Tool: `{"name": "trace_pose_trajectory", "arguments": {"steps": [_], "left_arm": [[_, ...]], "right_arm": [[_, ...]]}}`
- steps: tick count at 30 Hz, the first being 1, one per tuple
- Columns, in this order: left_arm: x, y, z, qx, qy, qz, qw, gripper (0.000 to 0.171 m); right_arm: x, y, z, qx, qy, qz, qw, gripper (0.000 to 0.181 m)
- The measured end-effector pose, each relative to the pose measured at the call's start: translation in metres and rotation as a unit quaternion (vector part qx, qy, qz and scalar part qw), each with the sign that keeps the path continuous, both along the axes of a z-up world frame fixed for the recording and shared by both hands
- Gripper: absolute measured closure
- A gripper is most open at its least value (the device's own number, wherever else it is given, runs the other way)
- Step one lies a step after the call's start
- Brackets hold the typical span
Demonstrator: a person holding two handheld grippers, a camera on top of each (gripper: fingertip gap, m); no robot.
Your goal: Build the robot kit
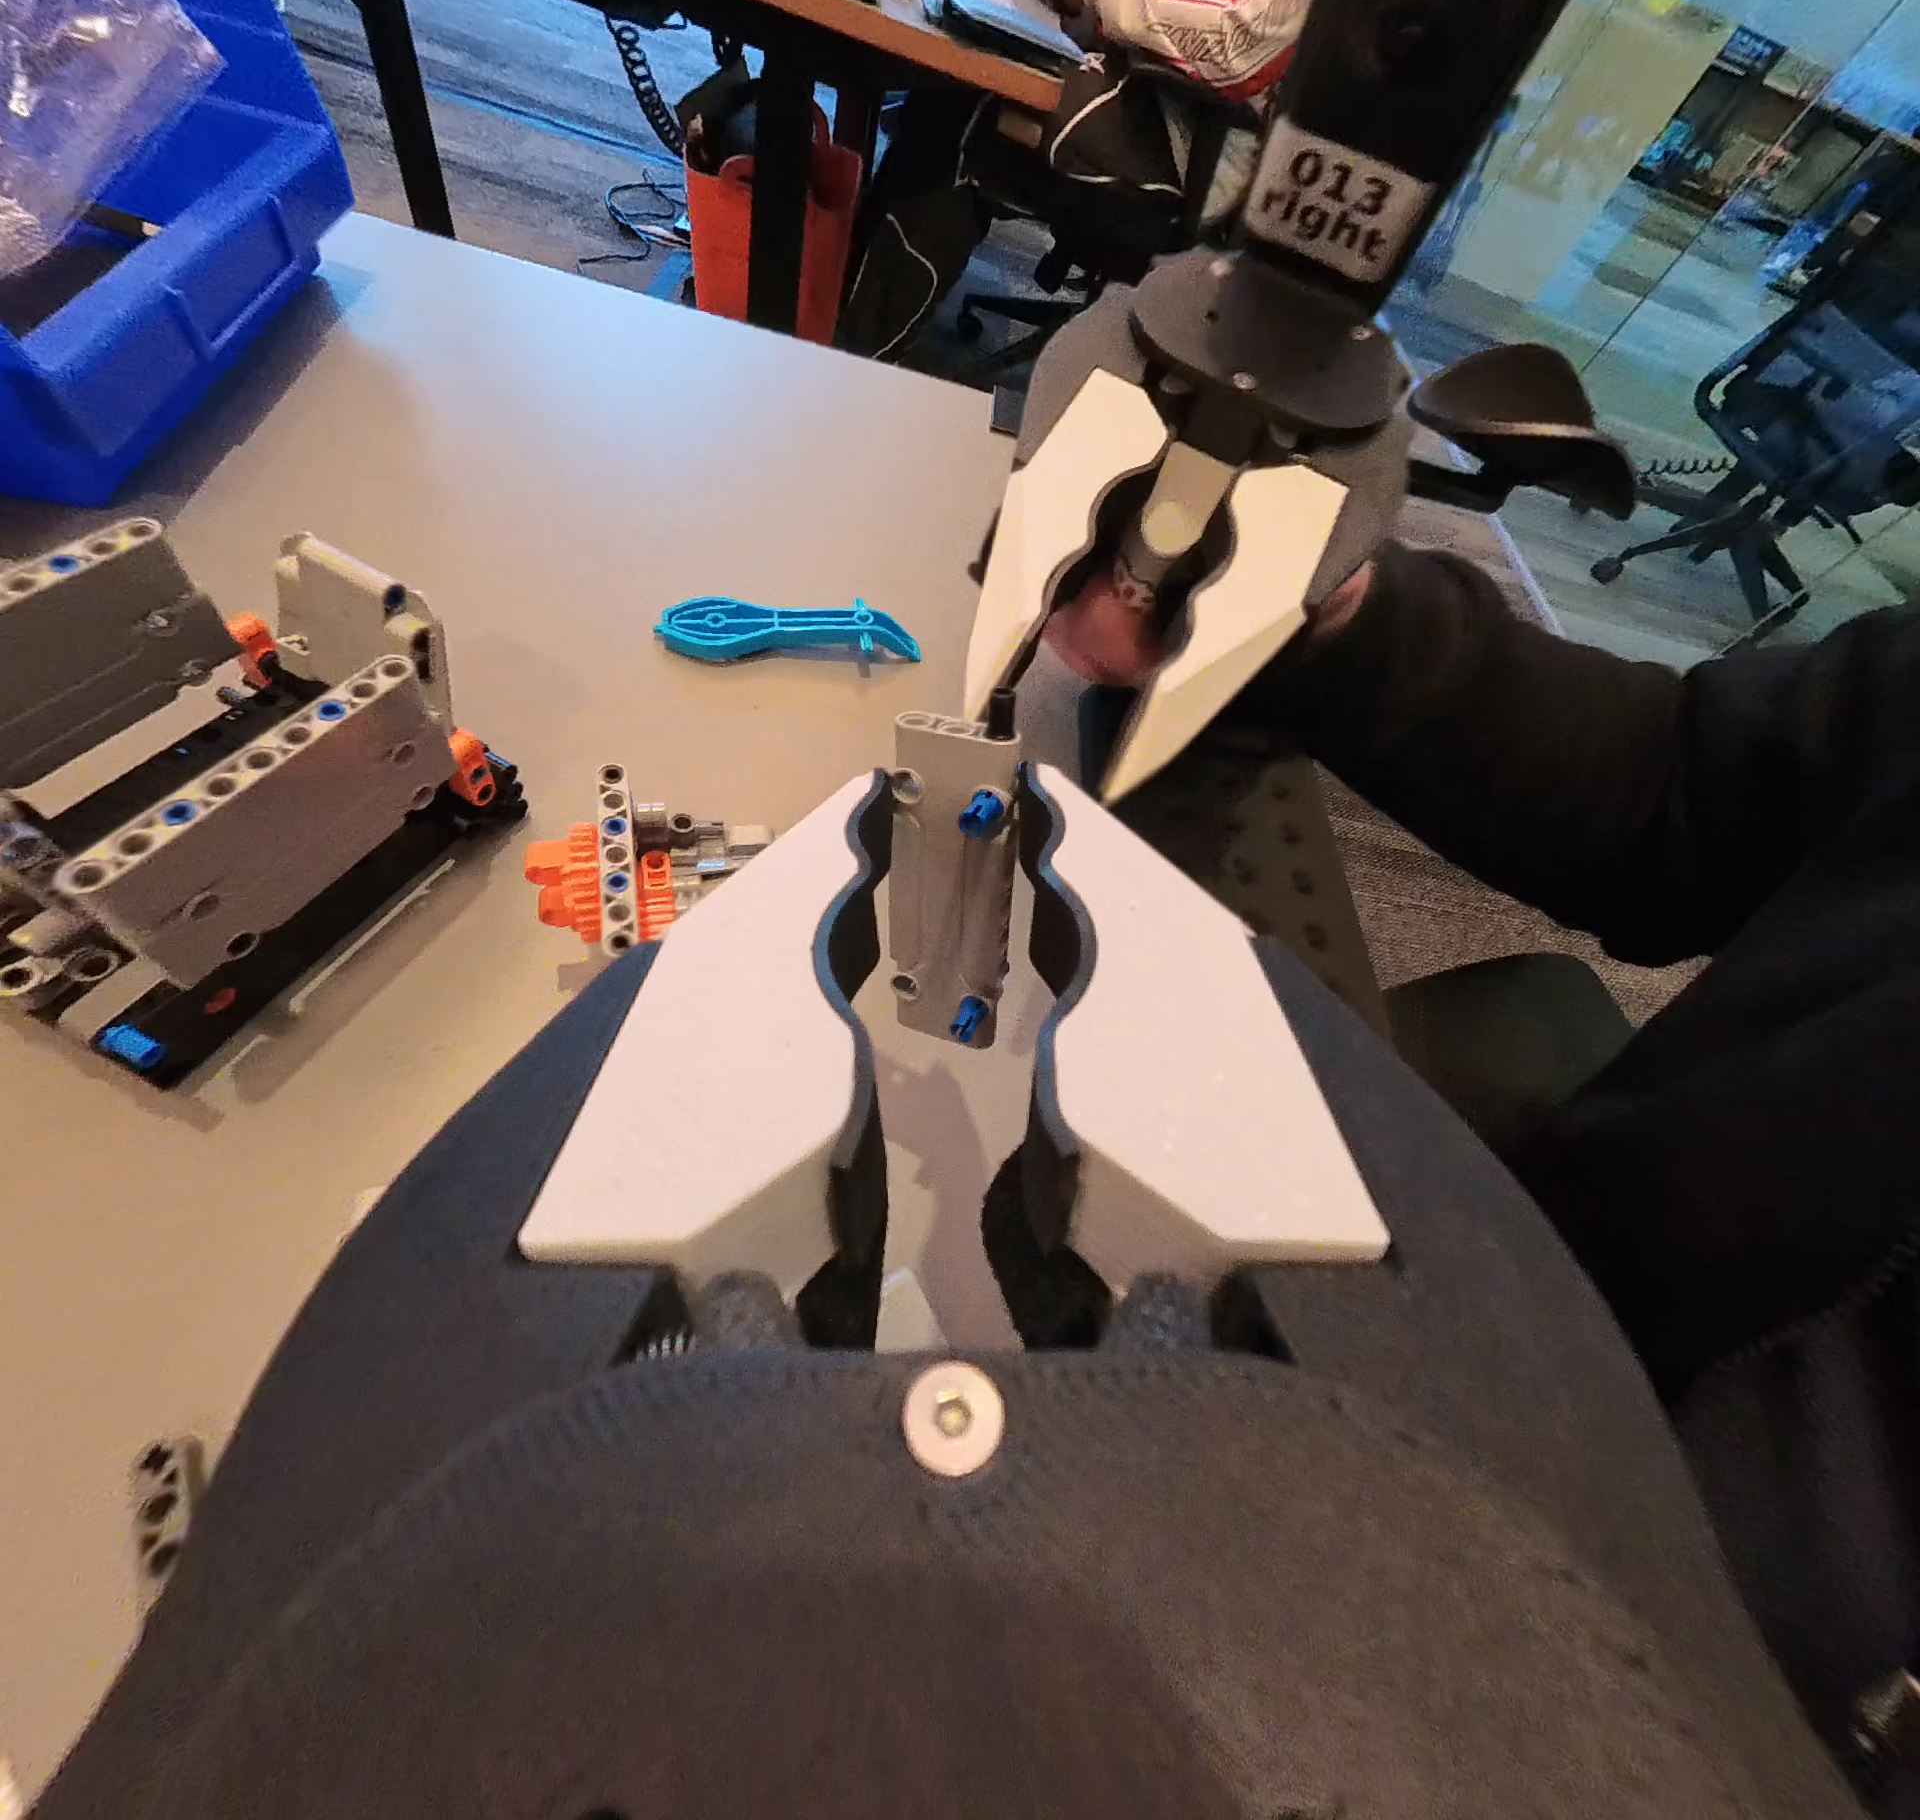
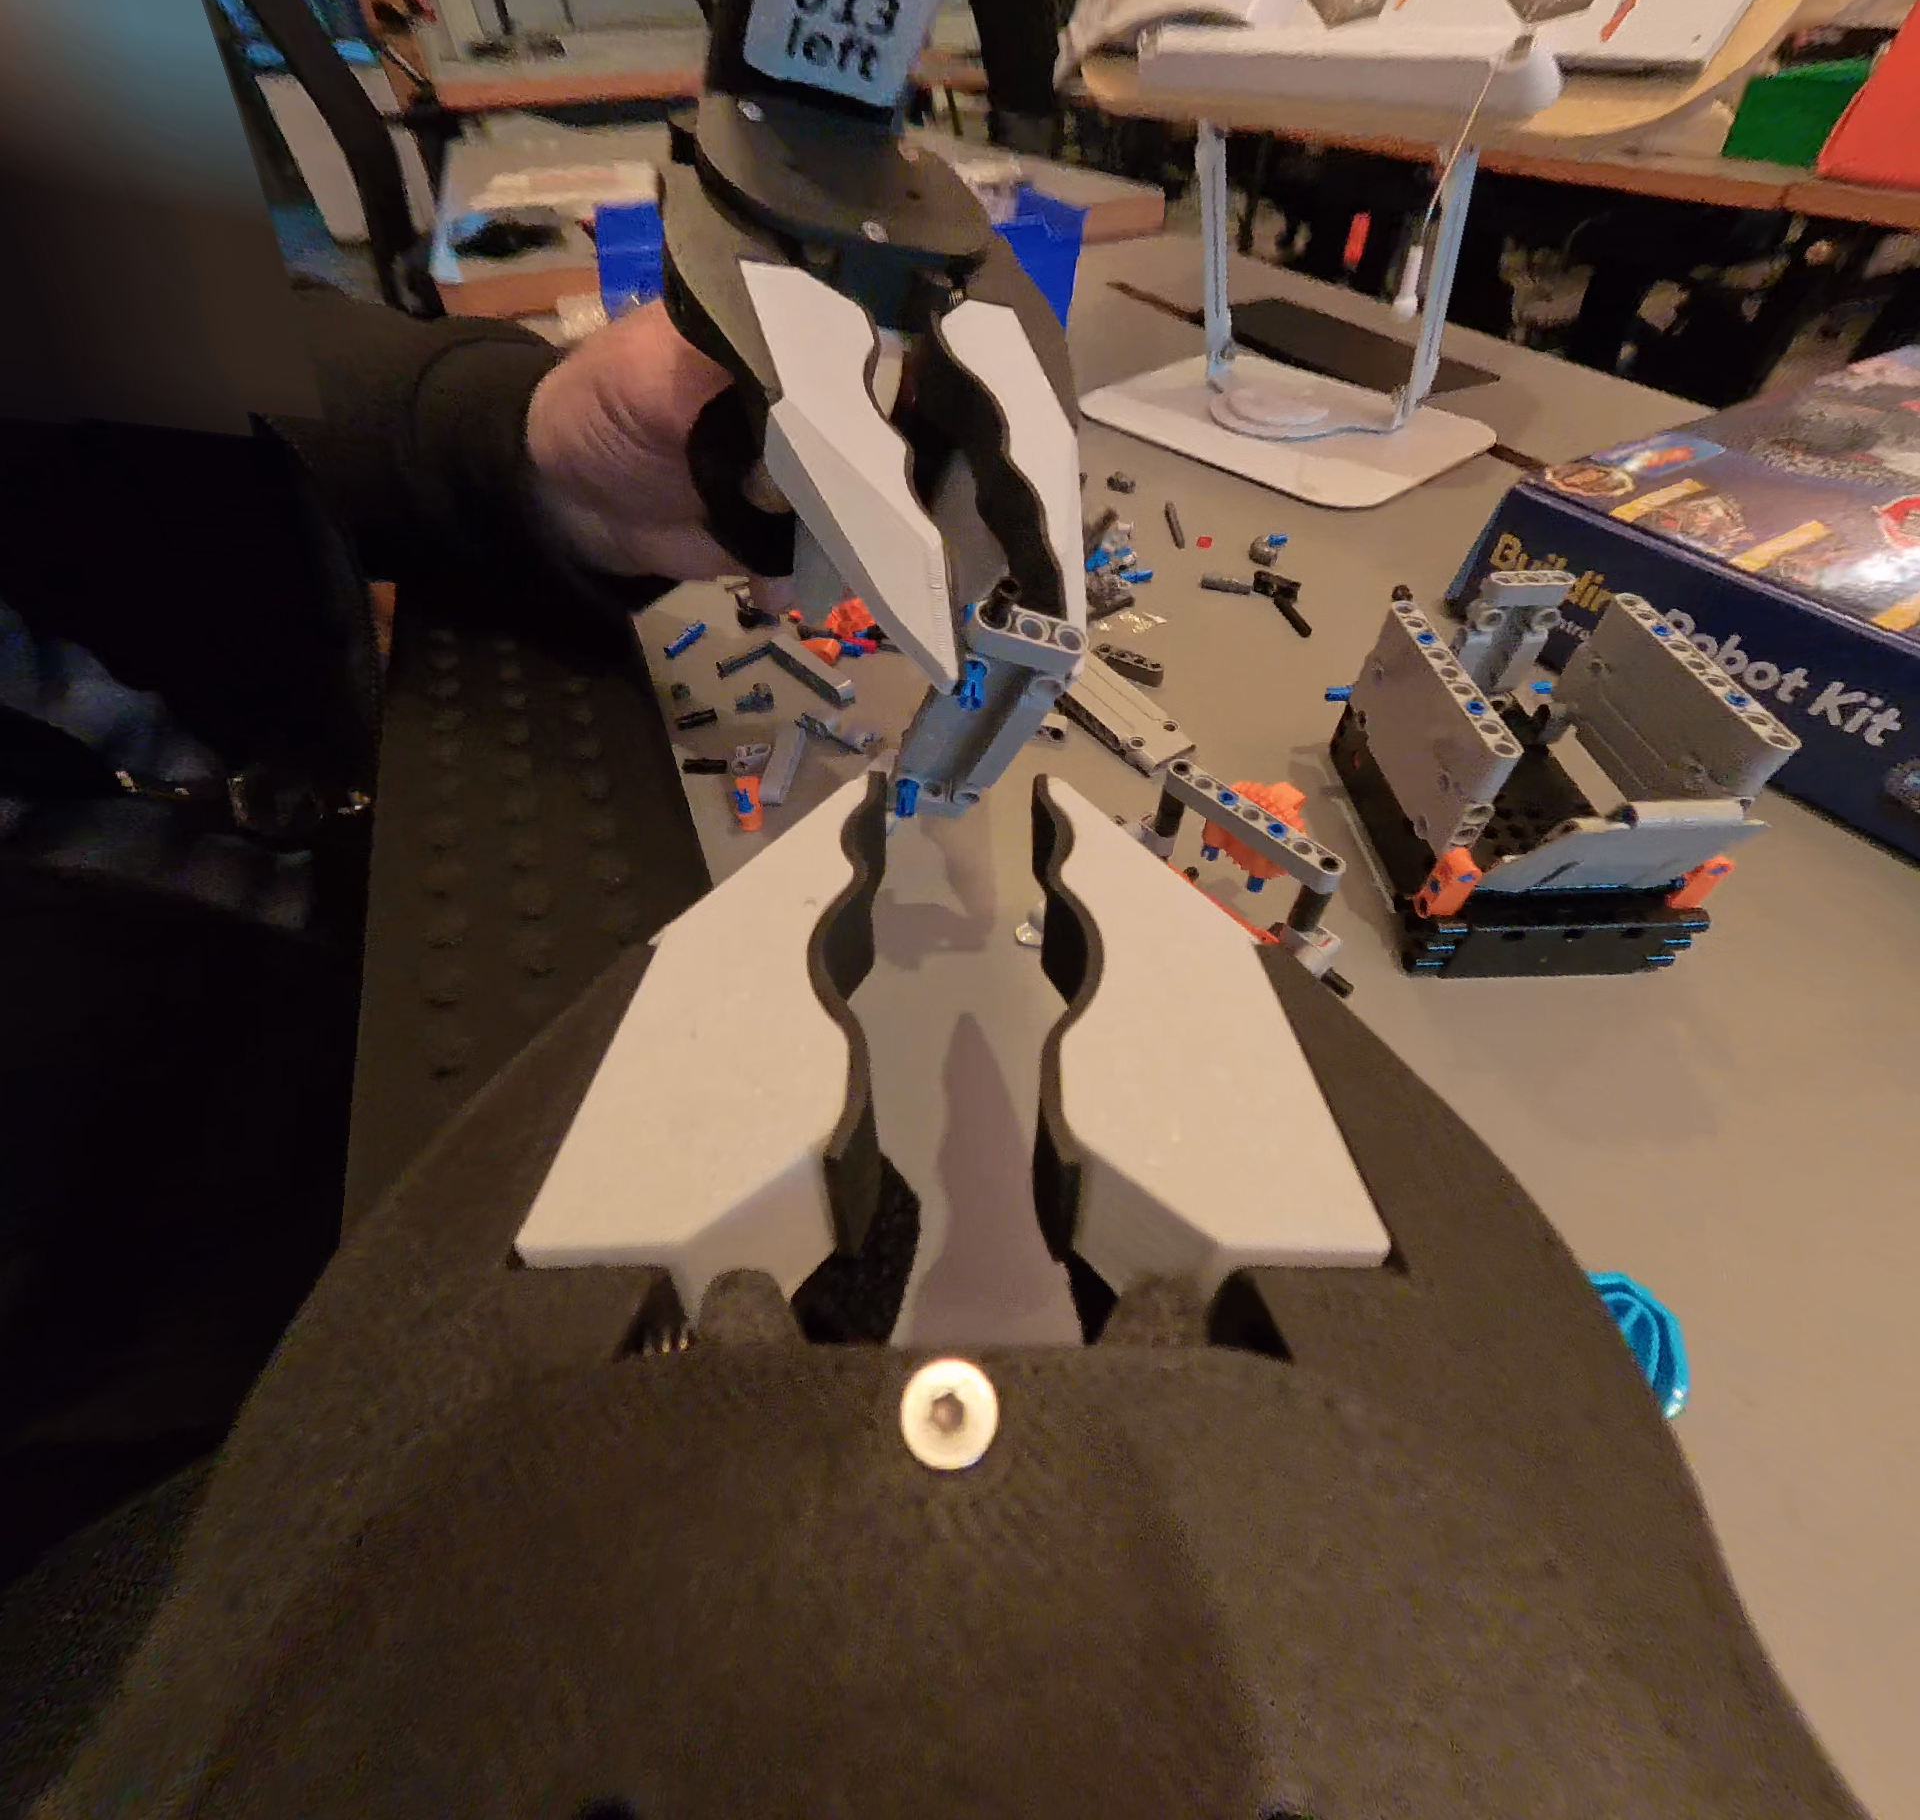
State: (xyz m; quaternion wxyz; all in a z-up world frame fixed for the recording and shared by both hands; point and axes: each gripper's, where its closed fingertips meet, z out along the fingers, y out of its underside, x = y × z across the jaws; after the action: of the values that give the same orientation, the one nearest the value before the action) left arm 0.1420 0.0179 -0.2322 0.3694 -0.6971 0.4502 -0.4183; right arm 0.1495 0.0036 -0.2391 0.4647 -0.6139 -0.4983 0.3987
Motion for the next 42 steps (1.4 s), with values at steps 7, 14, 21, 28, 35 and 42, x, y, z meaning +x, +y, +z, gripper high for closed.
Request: {"name": "trace_pose_trajectory", "arguments": {"steps": [7,14,21,28,35,42], "left_arm": [[-0.02,-0.001,0.013,0.004,0.001,0.021,1.0,0.15],[-0.067,0.01,0.052,0.024,-0.065,0.095,0.993,0.15],[-0.101,0.011,0.059,0.032,-0.101,0.145,0.984,0.15],[-0.135,0.01,0.057,0.001,-0.124,0.159,0.98,0.149],[-0.156,0.0,0.045,0.011,-0.1,0.145,0.984,0.146],[-0.169,-0.016,0.044,-0.007,-0.128,0.094,0.987,0.131]], "right_arm": [[-0.04,-0.008,0.003,0.006,-0.095,-0.016,0.995,0.138],[-0.102,-0.005,0.011,-0.032,-0.075,-0.029,0.996,0.13],[-0.14,0.009,0.008,-0.022,-0.079,-0.054,0.995,0.156],[-0.153,-0.008,0.008,-0.107,-0.067,0.047,0.991,0.156],[-0.161,-0.026,0.002,-0.169,-0.088,0.152,0.97,0.156],[-0.165,-0.042,0.008,-0.208,-0.088,0.235,0.945,0.156]]}}
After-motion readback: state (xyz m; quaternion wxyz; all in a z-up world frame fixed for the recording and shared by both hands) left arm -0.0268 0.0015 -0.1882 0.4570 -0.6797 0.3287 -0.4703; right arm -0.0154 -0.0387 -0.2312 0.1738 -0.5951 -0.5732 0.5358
